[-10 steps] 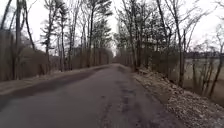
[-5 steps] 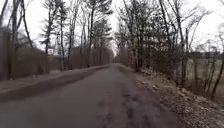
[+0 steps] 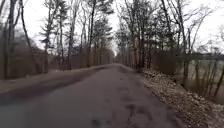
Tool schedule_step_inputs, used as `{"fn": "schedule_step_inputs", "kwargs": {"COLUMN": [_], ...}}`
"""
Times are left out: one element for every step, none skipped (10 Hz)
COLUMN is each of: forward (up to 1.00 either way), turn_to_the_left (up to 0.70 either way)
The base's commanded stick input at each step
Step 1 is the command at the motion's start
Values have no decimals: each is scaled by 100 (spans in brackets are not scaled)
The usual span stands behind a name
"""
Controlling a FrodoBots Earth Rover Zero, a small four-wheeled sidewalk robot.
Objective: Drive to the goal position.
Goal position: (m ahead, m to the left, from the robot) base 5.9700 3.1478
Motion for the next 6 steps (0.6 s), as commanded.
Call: {"fn": "schedule_step_inputs", "kwargs": {"forward": [85, 85, 85, 85, 85, 85], "turn_to_the_left": [0, 0, 0, 0, 0, 0]}}
